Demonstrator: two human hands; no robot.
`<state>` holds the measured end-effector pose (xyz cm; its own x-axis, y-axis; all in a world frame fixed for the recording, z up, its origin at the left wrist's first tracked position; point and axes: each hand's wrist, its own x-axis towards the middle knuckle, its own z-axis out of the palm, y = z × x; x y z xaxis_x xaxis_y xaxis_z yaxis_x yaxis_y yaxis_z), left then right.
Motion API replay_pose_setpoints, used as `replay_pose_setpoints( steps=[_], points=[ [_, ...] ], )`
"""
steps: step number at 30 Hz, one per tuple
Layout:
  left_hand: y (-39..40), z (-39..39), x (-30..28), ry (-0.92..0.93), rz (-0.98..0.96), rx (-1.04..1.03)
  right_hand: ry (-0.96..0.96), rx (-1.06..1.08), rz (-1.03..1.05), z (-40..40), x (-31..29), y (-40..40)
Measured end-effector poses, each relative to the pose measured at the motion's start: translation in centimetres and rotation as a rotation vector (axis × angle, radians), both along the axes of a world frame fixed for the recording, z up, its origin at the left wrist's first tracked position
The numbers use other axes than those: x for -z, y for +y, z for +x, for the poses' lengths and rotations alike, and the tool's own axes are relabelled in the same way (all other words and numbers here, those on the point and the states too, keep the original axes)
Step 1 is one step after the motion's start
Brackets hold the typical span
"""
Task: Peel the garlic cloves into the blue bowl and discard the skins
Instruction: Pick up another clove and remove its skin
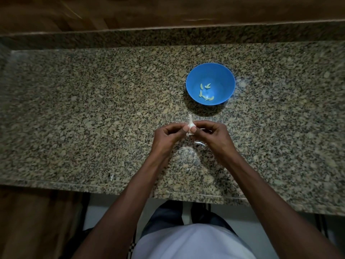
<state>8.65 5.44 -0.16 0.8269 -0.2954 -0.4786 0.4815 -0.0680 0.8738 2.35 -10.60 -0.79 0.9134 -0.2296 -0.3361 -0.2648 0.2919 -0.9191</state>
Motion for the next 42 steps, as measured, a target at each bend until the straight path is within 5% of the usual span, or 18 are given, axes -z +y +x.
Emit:
replay_pose_setpoints(
  steps=[8,15,19,29,34,42],
  points=[
    [-0.7,0.1,0.7,0.182,0.053,-0.067,0.032,0.026,-0.01,-0.5,1.8,0.4],
    [-1.3,-0.1,1.1,0.096,0.09,-0.054,0.056,0.042,0.071,-0.1,1.8,0.3],
    [-1.2,-0.2,2.3,0.195,0.039,-0.174,0.135,0.082,0.01,0.3,1.9,-0.3],
    [1.1,-1.7,1.9,0.146,-0.108,-0.213,0.073,-0.046,-0.935,1.1,1.0,-0.9],
    [0.3,-2.9,2.0,0.196,-0.146,-0.219,0.114,-0.069,-0.345,-2.0,0.7,0.3],
    [-2.4,-5.0,2.9,0.369,-0.189,-0.162,0.133,0.161,0.033,-3.2,1.0,0.7]
  ],
)
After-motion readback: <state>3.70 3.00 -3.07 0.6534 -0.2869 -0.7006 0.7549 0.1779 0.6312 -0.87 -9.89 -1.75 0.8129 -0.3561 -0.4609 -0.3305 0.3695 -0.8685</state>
